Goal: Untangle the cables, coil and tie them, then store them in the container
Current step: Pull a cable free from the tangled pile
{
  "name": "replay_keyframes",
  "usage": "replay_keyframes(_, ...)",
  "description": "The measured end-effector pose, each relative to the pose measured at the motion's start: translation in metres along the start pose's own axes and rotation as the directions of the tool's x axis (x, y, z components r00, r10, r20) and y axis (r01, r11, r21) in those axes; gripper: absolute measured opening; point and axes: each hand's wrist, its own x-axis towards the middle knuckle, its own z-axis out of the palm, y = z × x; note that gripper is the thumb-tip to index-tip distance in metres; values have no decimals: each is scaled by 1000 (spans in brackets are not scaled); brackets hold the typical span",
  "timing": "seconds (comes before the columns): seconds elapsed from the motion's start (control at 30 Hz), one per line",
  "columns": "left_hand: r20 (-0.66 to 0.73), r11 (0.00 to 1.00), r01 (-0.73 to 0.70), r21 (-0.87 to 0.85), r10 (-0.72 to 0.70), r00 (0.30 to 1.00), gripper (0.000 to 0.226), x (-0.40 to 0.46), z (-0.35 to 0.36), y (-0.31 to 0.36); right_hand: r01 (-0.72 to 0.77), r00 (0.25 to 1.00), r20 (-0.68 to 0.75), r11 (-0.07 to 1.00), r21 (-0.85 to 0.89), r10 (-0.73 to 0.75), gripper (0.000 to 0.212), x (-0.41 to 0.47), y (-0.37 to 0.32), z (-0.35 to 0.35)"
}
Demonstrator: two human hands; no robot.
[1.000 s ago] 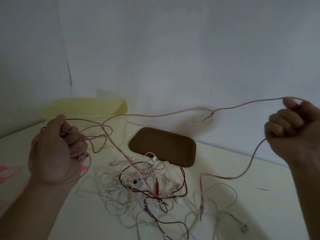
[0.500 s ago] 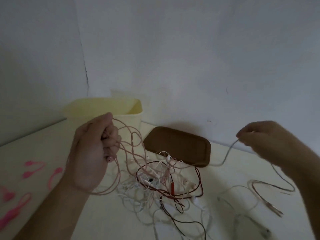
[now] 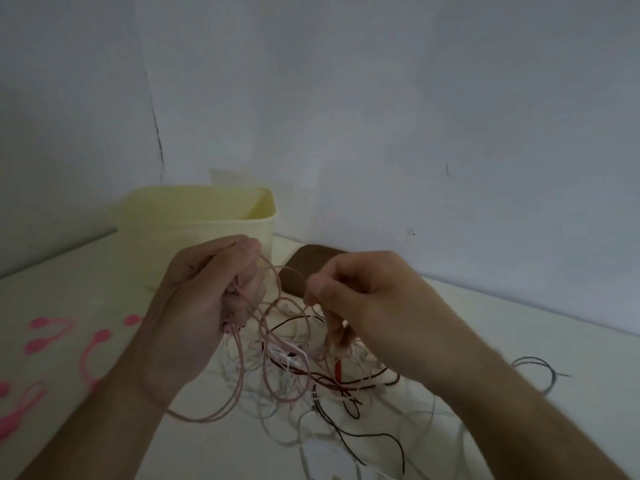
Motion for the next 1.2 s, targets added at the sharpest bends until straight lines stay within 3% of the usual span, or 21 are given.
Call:
replay_keyframes(0.1,-1,1000,-13,-3,13,1000,43,-1,3,-1,53,996,83,971,-231,-35,34,-2,6,8)
replay_keyframes(0.17,-1,1000,-10,7,10,1000,44,-1,5,-3,90,995,56,970,-225,-80,28,-1,9,13)
replay_keyframes(0.27,-128,997,63,-55,-69,989,49,4,0,-4,78,996,-58,968,239,-66,29,2,7,-7)
replay_keyframes(0.4,-297,978,100,-183,-152,943,47,13,-17,-9,184,942,-331,731,657,60,29,15,25,-51)
replay_keyframes(0.5,-364,974,107,-200,-176,914,48,17,-23,-13,294,870,-450,521,801,200,30,19,40,-79)
replay_keyframes(0.67,-441,949,49,-311,-190,877,46,22,-35,-15,424,739,-596,471,774,314,23,12,52,-120)
replay_keyframes(0.83,-496,937,78,-341,-250,832,45,23,-46,-15,475,614,-696,531,702,371,35,3,66,-152)
replay_keyframes(1.2,-497,925,127,-357,-303,813,41,25,-64,-21,558,410,-825,609,564,389,26,-11,87,-177)
